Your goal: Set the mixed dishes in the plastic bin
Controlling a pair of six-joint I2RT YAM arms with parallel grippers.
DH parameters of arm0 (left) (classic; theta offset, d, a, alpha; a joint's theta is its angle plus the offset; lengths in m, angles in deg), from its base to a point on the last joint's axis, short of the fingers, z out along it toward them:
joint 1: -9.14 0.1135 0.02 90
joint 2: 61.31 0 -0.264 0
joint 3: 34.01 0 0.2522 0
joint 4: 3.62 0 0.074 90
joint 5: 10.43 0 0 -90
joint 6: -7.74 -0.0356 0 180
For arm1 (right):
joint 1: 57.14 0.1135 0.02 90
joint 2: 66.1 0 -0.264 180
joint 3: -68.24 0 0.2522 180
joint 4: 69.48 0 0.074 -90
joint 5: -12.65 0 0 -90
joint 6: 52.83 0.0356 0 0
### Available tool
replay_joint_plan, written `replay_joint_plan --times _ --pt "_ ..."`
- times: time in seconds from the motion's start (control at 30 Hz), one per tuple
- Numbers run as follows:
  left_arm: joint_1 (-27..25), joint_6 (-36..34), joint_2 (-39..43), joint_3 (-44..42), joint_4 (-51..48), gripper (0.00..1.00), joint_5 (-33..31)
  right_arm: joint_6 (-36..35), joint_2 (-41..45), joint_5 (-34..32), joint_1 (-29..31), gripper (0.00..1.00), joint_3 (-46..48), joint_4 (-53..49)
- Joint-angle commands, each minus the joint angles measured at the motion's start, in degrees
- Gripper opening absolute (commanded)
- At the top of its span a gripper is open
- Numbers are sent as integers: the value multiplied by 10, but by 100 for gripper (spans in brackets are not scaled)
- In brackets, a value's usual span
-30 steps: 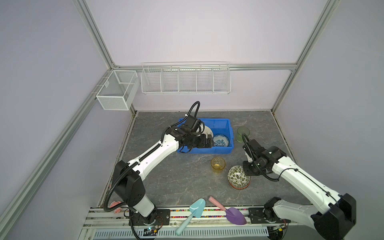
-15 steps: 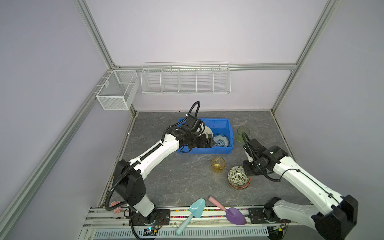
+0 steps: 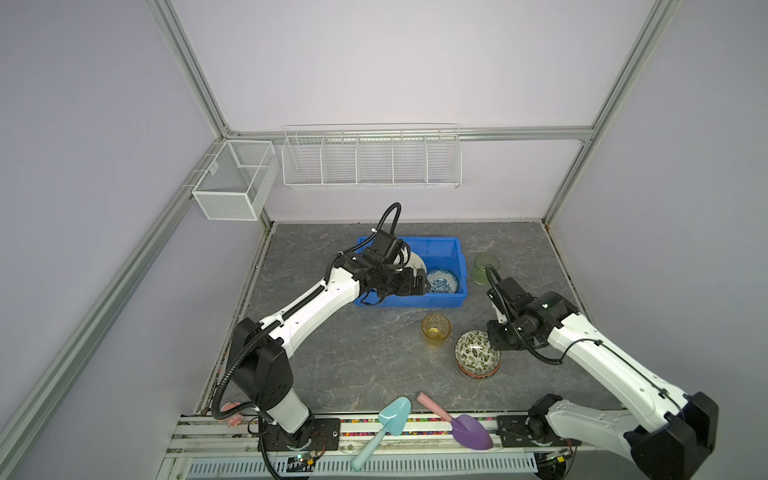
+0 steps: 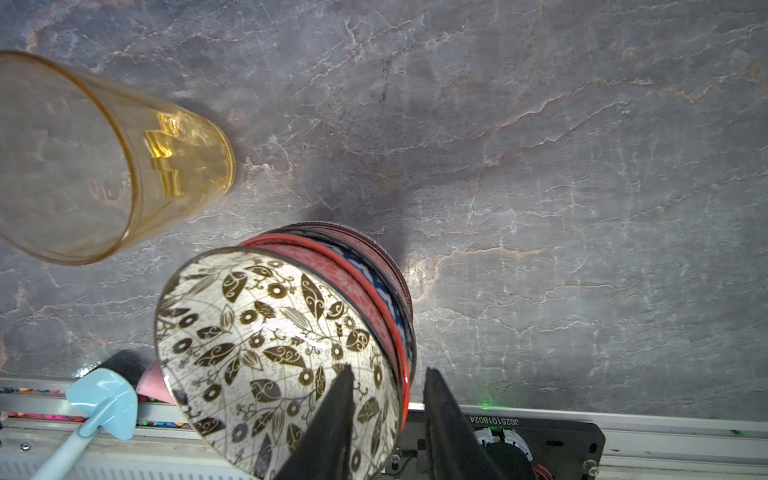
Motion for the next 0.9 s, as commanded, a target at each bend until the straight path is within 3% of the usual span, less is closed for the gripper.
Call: replay_joint_plan --times 0.0,0.17,0.5,0.87 --pt "2 -2 -2 -7 2 99 5 4 -8 0 4 34 11 2" --pt "2 -1 0 -7 1 99 7 4 -18 9 4 34 19 13" --pt "2 1 1 -12 4 99 9 3 -29 3 9 21 18 18" --pt "2 4 0 -15 8 99 12 6 -7 -12 11 15 5 -3"
